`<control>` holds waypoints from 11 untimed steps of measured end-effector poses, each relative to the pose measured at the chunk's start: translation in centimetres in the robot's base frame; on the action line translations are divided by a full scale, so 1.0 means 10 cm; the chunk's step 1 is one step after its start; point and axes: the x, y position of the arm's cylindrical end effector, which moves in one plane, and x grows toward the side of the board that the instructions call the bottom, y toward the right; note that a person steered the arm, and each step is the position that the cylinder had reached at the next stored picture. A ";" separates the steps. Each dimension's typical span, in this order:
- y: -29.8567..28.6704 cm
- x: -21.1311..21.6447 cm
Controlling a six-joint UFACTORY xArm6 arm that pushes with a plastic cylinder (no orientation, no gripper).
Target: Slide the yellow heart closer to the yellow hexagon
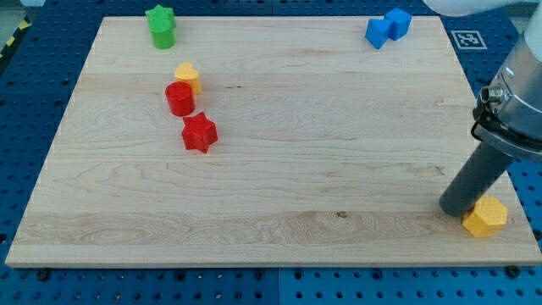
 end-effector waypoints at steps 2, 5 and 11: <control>-0.48 -1.00; -1.76 -2.43; -3.19 -2.48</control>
